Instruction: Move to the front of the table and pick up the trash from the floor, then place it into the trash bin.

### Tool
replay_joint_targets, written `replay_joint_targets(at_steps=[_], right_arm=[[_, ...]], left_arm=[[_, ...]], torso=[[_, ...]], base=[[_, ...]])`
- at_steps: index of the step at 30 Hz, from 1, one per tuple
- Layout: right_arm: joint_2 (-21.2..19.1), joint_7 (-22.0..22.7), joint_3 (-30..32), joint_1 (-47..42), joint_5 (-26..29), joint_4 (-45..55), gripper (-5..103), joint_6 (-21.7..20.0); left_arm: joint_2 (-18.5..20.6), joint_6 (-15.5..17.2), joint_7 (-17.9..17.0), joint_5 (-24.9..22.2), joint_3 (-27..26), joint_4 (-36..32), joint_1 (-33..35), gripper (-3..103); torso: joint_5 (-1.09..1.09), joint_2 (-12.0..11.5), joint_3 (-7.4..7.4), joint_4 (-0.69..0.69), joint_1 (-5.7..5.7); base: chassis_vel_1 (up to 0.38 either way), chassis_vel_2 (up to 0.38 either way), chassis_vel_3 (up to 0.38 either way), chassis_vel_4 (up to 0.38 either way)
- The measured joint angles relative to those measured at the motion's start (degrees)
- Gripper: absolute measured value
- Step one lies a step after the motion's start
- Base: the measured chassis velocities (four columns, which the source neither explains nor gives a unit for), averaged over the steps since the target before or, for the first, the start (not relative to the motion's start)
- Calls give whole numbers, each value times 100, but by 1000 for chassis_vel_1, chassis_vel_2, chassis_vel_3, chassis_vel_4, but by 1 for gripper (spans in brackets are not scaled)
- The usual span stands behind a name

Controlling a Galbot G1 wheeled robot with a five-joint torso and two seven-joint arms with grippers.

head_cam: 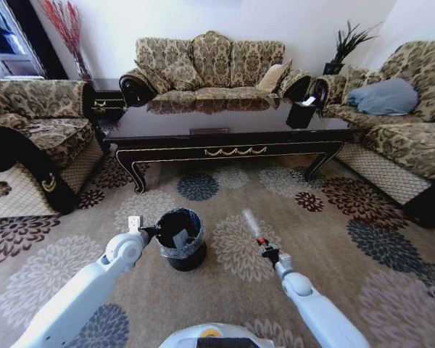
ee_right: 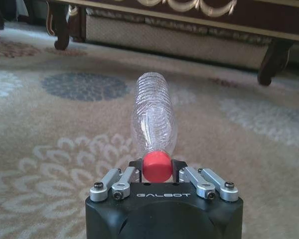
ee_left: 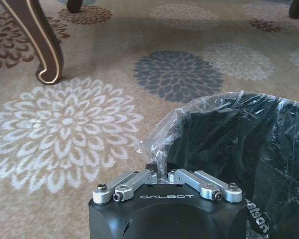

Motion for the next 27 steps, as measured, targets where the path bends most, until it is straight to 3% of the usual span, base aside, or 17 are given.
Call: replay_joint_targets(at_steps=[14, 27], right_arm=[[-203, -55, 1131, -1433, -304, 2134, 29, 76], [-156, -115, 1785, -2663, -373, 3809, 29, 76]], left_arm=[[-345, 66, -111, 149, 597, 40, -331, 3], [-755, 115, -381, 250, 1750, 188, -1054, 3]], torso=[[2, 1, 0, 1, 0], [1, 1, 0, 1, 0]], base=[[0, 0, 0, 0], [0, 0, 0, 0]])
